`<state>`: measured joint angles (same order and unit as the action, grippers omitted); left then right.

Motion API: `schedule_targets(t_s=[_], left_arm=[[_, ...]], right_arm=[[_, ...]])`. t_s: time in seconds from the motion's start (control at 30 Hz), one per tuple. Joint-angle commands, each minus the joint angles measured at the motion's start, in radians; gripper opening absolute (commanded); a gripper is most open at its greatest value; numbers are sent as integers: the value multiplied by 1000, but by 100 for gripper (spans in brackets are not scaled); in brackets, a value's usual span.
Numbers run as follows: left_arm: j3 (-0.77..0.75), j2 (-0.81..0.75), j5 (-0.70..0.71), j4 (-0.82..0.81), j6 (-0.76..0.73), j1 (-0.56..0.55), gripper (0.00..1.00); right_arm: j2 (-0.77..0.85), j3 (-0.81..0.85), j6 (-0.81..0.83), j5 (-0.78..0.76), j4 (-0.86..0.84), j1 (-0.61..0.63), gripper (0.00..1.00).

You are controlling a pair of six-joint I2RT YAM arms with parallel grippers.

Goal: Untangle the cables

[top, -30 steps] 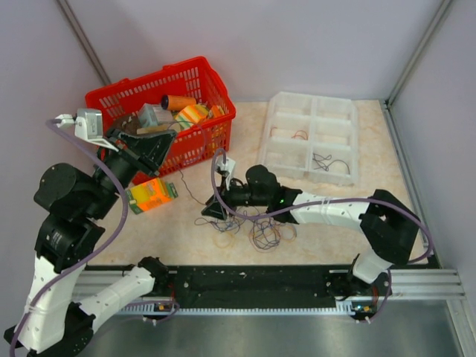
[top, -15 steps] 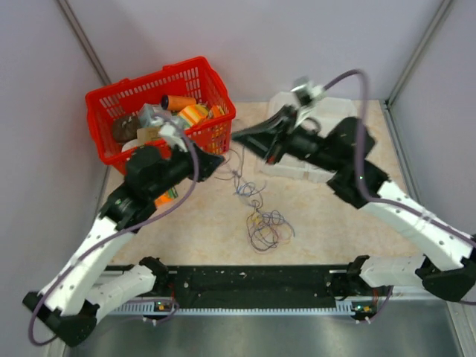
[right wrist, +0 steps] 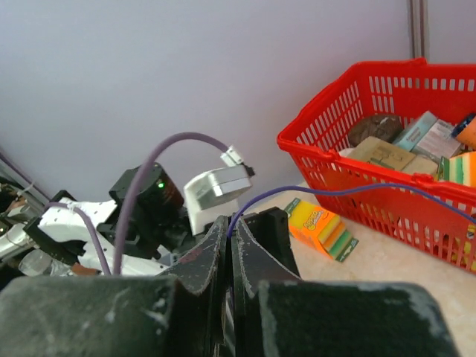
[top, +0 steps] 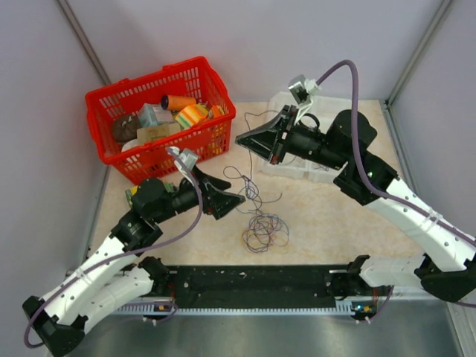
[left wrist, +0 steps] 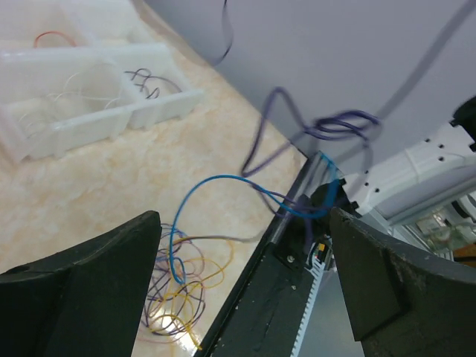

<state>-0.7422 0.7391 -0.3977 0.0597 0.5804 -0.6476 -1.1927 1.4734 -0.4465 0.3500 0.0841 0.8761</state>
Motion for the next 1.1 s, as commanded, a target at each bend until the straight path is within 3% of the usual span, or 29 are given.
schedule_targets(t_s=[0.0,0.07,0.23,0.43,0.57,0.7,0.87,1.07], left_arm=[[76,-26,57,-228,-27,-110,99],[78,2,131,-271,-48,-164,99],[-6,153,112,-316,-99,-222,97],[-10,319,249,-232,-65,-225,42],[182,306,247,-389,-30,-225,28],[276,299,267,-426,1,-224,0],[294,278,338,-338,-8,-224,0],[316,238,588,-146,56,-224,0]], right_arm=[[19,36,-20,9,-12,0,0],[13,34,-44,27,-21,0,0],[15,30,-89,50,-46,1,0],[35,85,-61,9,-28,1,0],[22,240,46,-112,97,1,0],[8,352,101,-166,126,0,0],[5,462,178,-278,163,0,0],[15,594,360,-508,212,0,0]])
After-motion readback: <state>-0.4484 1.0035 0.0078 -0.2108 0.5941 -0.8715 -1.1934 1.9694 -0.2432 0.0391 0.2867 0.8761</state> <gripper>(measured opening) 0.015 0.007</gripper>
